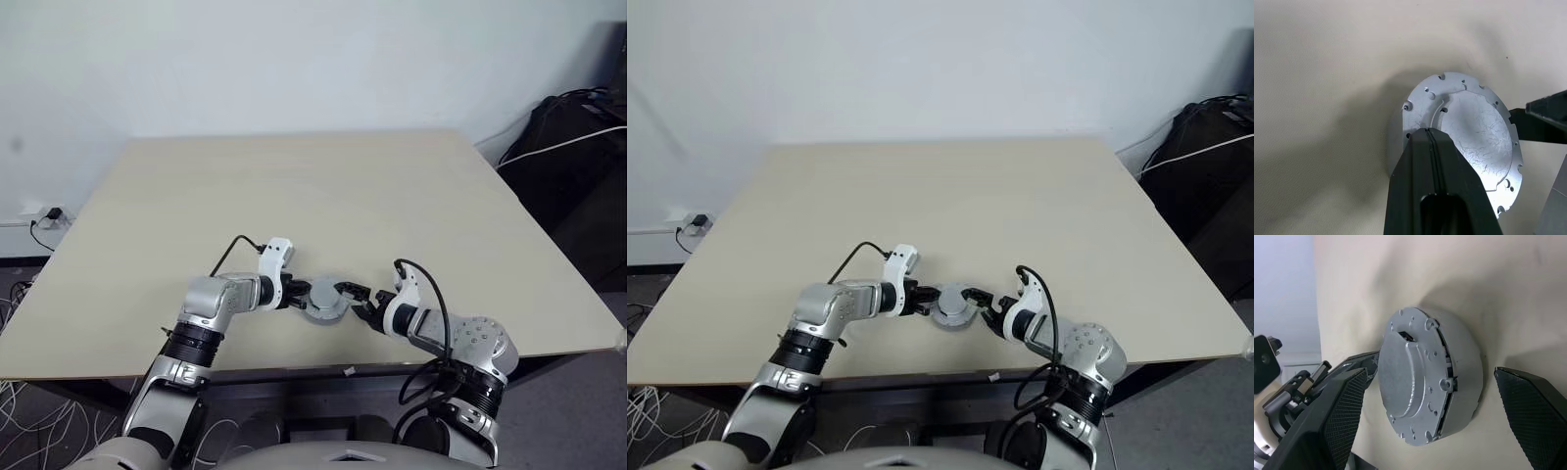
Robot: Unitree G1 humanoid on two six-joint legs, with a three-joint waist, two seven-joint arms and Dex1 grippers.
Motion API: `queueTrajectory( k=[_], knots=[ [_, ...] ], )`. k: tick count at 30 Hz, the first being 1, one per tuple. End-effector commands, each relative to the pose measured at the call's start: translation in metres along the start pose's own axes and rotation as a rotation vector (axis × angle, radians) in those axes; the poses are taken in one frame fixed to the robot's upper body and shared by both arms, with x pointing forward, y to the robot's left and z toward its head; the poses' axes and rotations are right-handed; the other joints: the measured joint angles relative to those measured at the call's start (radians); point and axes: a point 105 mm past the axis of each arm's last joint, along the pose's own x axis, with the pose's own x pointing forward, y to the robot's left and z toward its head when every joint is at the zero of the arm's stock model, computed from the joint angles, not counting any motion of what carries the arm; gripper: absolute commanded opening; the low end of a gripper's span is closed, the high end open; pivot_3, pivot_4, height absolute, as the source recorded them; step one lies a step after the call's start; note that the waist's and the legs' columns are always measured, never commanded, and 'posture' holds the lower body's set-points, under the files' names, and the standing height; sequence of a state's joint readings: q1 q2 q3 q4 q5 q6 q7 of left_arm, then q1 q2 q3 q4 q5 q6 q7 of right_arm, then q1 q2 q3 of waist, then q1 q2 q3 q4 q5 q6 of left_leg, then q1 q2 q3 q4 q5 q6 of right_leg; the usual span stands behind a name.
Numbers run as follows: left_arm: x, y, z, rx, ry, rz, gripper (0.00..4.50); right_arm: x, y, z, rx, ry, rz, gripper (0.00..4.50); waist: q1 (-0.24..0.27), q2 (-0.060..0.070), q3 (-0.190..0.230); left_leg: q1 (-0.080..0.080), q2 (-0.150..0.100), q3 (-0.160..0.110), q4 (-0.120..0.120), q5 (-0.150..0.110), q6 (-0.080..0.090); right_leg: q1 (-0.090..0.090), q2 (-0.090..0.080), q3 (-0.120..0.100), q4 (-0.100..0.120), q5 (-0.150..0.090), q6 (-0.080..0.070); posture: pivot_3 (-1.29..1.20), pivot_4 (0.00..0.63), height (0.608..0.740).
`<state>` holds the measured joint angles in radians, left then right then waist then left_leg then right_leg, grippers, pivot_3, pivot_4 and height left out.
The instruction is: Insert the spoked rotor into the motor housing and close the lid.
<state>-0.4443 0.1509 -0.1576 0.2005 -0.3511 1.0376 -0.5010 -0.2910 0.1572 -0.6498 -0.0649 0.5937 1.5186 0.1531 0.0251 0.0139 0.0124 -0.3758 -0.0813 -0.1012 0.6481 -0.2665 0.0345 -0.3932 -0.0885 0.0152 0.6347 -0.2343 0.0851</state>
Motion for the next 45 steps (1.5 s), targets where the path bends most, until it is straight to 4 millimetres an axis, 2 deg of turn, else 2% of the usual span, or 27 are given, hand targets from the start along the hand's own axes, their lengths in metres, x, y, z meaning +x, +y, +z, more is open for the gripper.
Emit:
queueTrajectory(
  k=[1, 9, 14, 20, 26, 29, 32, 33, 35, 40, 44, 45],
  knots=[
    [0.003, -0.004, -0.003, -0.001, 0.014, -0.017, 0.00, 0.025, 0.049, -0.030, 0.054, 0.080, 0.198, 4.46, -0.001, 0.000, 0.000, 0.000, 0.000, 0.000, 0.000, 0.000, 0.000, 0.000, 0.000, 0.000, 0.000, 0.000, 0.000, 0.00, 0.000, 0.740],
    [0.002, -0.004, -0.004, -0.002, 0.013, -0.013, 0.00, 0.031, 0.059, -0.040, 0.101, 0.132, 0.276, 4.46, -0.014, 0.000, 0.000, 0.000, 0.000, 0.000, 0.000, 0.001, 0.000, 0.000, 0.000, 0.000, 0.002, 0.000, 0.000, 0.00, 0.000, 0.740],
    [0.001, -0.004, -0.003, -0.001, 0.008, -0.012, 0.00, 0.044, 0.046, -0.046, 0.121, 0.155, 0.210, 4.46, -0.026, 0.001, 0.000, 0.003, 0.000, 0.000, 0.000, 0.002, -0.001, 0.000, 0.000, 0.000, 0.007, -0.001, -0.002, 0.00, 0.000, 0.740],
    [-0.001, -0.003, -0.004, -0.002, 0.007, -0.007, 0.00, 0.048, 0.036, -0.048, 0.136, 0.161, 0.181, 4.46, -0.039, 0.001, 0.000, 0.007, 0.001, 0.000, 0.000, 0.003, -0.001, 0.004, 0.001, 0.001, 0.008, -0.002, -0.002, 0.00, 0.000, 0.740],
    [-0.002, -0.002, -0.005, -0.006, 0.009, -0.002, 0.00, 0.046, 0.051, -0.044, 0.183, 0.134, 0.299, 4.46, -0.044, 0.000, 0.000, 0.010, 0.001, 0.000, 0.000, 0.003, -0.002, 0.005, 0.003, 0.002, 0.008, -0.002, -0.002, 0.00, 0.000, 0.740],
    [-0.001, -0.002, -0.005, -0.005, 0.008, -0.003, 0.00, 0.041, 0.071, -0.039, 0.197, 0.123, 0.430, 4.46, -0.045, 0.000, 0.002, 0.009, 0.001, 0.000, 0.000, 0.003, -0.002, 0.004, 0.003, 0.002, 0.008, -0.002, -0.002, 0.00, 0.000, 0.740],
    [-0.001, -0.002, -0.004, -0.005, 0.006, -0.004, 0.00, 0.040, 0.076, -0.043, 0.171, 0.144, 0.430, 4.46, -0.047, 0.000, 0.003, 0.008, 0.002, 0.000, 0.000, 0.004, -0.002, 0.002, 0.004, 0.003, 0.008, -0.002, -0.002, 0.00, 0.000, 0.740],
    [-0.001, -0.002, -0.004, -0.005, 0.005, -0.004, 0.00, 0.041, 0.075, -0.044, 0.162, 0.148, 0.411, 4.07, -0.047, 0.000, 0.003, 0.007, 0.002, 0.000, 0.000, 0.004, -0.002, 0.002, 0.004, 0.003, 0.008, -0.002, -0.002, 0.00, 0.000, 0.740],
    [-0.001, -0.002, -0.004, -0.006, 0.004, -0.005, 0.00, 0.042, 0.073, -0.045, 0.149, 0.154, 0.385, 3.67, -0.047, -0.001, 0.004, 0.006, 0.002, 0.000, -0.001, 0.004, -0.002, 0.000, 0.004, 0.004, 0.008, -0.002, -0.002, 0.00, 0.000, 0.740],
    [-0.001, -0.002, -0.005, -0.011, 0.002, -0.005, 0.00, 0.042, 0.070, -0.047, 0.111, 0.166, 0.328, 2.08, -0.048, 0.000, 0.004, 0.004, 0.002, 0.000, -0.001, 0.003, -0.002, -0.002, 0.004, 0.004, 0.008, -0.002, -0.002, 0.00, 0.000, 0.740],
    [0.000, -0.003, -0.004, -0.015, -0.001, -0.005, 0.00, 0.041, 0.070, -0.046, 0.104, 0.154, 0.307, 1.27, -0.046, 0.000, 0.004, 0.005, 0.002, -0.001, -0.001, 0.003, -0.002, -0.001, 0.004, 0.004, 0.008, -0.002, -0.002, 0.00, 0.000, 0.740],
    [0.000, -0.003, -0.004, -0.015, -0.002, -0.005, 0.00, 0.041, 0.070, -0.045, 0.104, 0.151, 0.305, 1.25, -0.046, 0.000, 0.004, 0.005, 0.002, -0.001, -0.001, 0.003, -0.002, -0.001, 0.004, 0.004, 0.008, -0.002, -0.002, 0.00, 0.000, 0.740]
  ],
)
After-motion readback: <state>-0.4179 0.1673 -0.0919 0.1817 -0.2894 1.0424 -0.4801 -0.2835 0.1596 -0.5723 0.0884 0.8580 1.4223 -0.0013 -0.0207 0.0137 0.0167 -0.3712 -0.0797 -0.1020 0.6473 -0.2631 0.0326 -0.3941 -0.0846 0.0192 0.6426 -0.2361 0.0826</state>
